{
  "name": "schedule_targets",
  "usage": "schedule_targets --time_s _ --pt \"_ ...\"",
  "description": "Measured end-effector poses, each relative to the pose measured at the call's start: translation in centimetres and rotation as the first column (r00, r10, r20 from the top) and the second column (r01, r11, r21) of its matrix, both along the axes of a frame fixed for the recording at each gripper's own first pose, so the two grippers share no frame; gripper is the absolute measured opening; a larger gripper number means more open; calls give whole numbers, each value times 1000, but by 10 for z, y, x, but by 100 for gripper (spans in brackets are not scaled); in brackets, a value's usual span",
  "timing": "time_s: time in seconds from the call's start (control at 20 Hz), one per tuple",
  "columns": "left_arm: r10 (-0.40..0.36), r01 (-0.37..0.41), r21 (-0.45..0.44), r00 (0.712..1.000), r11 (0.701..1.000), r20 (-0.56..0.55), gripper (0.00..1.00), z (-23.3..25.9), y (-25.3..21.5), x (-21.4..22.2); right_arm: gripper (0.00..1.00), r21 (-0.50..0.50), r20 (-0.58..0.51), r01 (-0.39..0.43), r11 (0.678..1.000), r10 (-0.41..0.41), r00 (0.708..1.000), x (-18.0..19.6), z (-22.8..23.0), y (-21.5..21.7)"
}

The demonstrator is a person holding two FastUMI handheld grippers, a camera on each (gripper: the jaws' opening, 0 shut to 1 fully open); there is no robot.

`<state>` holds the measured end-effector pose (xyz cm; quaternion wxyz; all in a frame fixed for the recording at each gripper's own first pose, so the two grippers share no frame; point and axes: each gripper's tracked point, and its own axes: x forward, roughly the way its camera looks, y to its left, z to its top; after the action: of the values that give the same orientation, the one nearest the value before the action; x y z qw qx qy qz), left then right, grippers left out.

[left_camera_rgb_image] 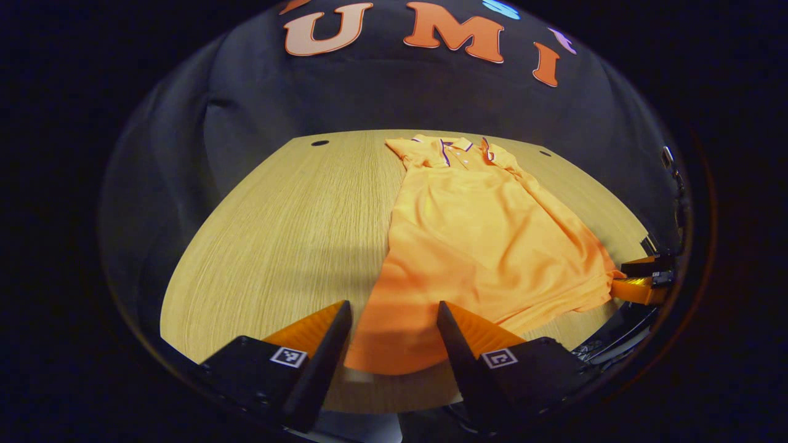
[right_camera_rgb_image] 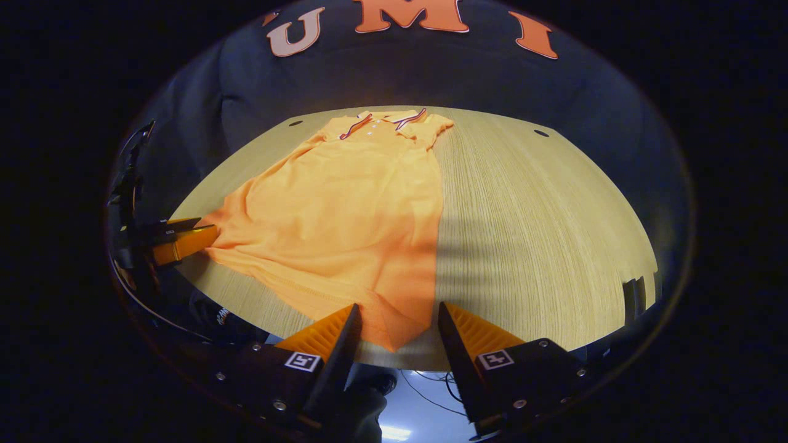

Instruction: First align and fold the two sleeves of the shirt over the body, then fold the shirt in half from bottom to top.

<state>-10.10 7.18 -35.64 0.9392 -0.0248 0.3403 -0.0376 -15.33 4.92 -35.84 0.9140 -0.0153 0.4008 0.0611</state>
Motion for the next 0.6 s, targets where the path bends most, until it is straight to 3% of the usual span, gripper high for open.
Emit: schedule_targets --time_s 0.05,0.1,0.15,0.25,0.3,0.35,0.4,0.6 --pt "-14 14 -4 1000 1000 -2 77 1 -9 -1 63 -3 -5 9 1000 -9 1000 1 0 0" --pt "-31 31 -2 1000 1000 -5 57 1 -17 1 54 -1 -5 45 999 -45 999 4 0 -5" --pt "-40 40 10 999 999 -7 37 1 -23 3 33 14 -25 60 998 -59 998 3 -1 -3" --pt "-56 57 47 998 997 -26 12 2 -27 3 29 31 -52 78 996 -77 996 6 -2 -5" --pt "-69 70 34 997 997 -36 14 -2 -33 3 29 75 -61 119 990 -114 992 3 1 -4" --pt "-72 73 23 996 997 -45 9 3 -33 0 7 106 -66 135 985 -129 989 6 -1 -4" --pt "-86 87 8 995 996 -51 2 2 -40 5 7 119 -63 139 983 -132 989 8 -1 -4" --pt "-79 75 -70 996 995 -46 2 13 -48 7 8 126 -38 99 987 -95 995 11 12 1"
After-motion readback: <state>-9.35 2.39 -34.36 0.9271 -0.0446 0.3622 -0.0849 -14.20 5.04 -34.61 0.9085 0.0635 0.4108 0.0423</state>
